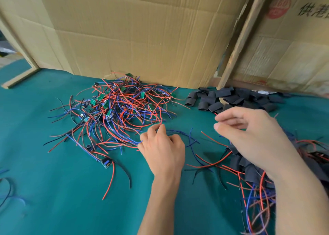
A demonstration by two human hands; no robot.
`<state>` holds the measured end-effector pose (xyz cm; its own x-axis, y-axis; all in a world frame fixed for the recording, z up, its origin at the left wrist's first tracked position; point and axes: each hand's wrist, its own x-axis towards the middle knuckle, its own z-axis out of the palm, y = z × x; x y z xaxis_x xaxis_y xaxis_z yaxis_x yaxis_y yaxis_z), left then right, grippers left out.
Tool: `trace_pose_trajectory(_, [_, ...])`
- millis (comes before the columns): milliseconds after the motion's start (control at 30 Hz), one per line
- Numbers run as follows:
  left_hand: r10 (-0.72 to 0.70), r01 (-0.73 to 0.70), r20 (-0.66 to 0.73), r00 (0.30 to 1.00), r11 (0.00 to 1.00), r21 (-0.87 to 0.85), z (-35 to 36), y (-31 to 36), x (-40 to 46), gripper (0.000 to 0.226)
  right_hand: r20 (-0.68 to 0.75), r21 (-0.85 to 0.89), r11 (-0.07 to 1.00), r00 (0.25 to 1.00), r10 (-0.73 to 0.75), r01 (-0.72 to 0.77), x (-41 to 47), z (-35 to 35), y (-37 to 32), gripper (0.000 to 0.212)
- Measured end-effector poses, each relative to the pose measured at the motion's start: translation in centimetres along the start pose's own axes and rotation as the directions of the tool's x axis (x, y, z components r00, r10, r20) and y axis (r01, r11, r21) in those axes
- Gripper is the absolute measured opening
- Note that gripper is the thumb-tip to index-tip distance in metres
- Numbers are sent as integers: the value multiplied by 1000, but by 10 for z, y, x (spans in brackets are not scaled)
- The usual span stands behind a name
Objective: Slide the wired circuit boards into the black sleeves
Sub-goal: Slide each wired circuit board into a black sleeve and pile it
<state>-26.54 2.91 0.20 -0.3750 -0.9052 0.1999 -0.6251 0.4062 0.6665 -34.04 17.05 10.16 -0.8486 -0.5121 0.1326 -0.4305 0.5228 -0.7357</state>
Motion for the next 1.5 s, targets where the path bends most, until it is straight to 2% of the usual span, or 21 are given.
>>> trace_pose_trajectory(133, [141, -154, -99, 985, 977, -144, 3, 13, -12, 35, 2, 14, 1000, 1000, 21, -21, 4, 14, 5, 6])
trace_pose_trajectory(300, [333, -380, -194, 923, 873, -305, 6, 28, -26, 29, 36, 221, 965, 990, 137, -141, 10, 45, 11, 21])
trace_pose_trajectory(400, [441, -490, -213, 872, 768, -413, 6, 29, -32, 27, 58, 480, 849, 974, 221, -221, 12, 58, 13, 20])
trace_pose_trajectory(500, [493, -533, -218, 842, 696, -481, 6, 29, -36, 27, 39, 633, 725, 946, 323, -273, 14, 61, 16, 23])
trace_pose_trajectory(600, [501, -513, -179, 847, 683, -520, 7, 27, -37, 27, 49, 813, 510, 907, 419, -280, 15, 60, 19, 34])
trace_pose_trajectory(633, [493, -500, -168, 854, 685, -530, 8, 26, -37, 26, 28, 845, 470, 900, 434, -253, 15, 58, 20, 35])
trace_pose_trajectory(733, [417, -419, -150, 896, 688, -593, 8, 25, -33, 23, -47, 871, 457, 897, 440, -178, 16, 50, 23, 24])
trace_pose_trajectory(833, [227, -185, -32, 973, 692, -698, 8, 25, -26, 22, -55, 907, 399, 900, 432, -137, 16, 40, 23, 17])
trace_pose_trajectory(900, [144, -50, 70, 987, 697, -716, 8, 22, -22, 22, -50, 925, 359, 900, 433, -122, 17, 33, 24, 18])
trace_pose_trajectory(967, [117, -13, 107, 987, 732, -682, 8, 20, -18, 20, -41, 933, 340, 903, 427, -119, 17, 25, 25, 18])
trace_pose_trajectory(1033, [134, -39, 101, 986, 768, -639, 10, 20, -17, 17, -58, 894, 427, 908, 416, -139, 18, 18, 29, 17])
trace_pose_trajectory(1100, [168, -95, 70, 983, 805, -585, 12, 20, -17, 18, -138, 719, 675, 916, 377, -169, 19, 16, 34, 16])
trace_pose_trajectory(1167, [175, -111, 64, 982, 826, -553, 13, 20, -17, 18, -186, 330, 922, 944, 273, -201, 18, 23, 36, 19])
trace_pose_trajectory(1200, [178, -115, 64, 982, 831, -544, 14, 19, -17, 19, -164, 111, 973, 962, 220, -204, 17, 31, 35, 24])
trace_pose_trajectory(1267, [192, -130, 63, 979, 837, -531, 13, 19, -17, 20, -108, -215, 956, 978, 180, -200, 12, 48, 32, 35])
trace_pose_trajectory(1300, [202, -137, 67, 977, 839, -527, 12, 19, -17, 21, -93, -299, 934, 980, 177, -197, 10, 56, 30, 39])
trace_pose_trajectory(1400, [210, -120, 108, 972, 835, -538, 10, 20, -16, 22, -77, -394, 903, 985, 155, -173, 8, 72, 29, 37])
trace_pose_trajectory(1500, [205, -79, 155, 966, 812, -578, 6, 19, -15, 20, -164, -323, 925, 974, 155, -202, 10, 73, 34, 30])
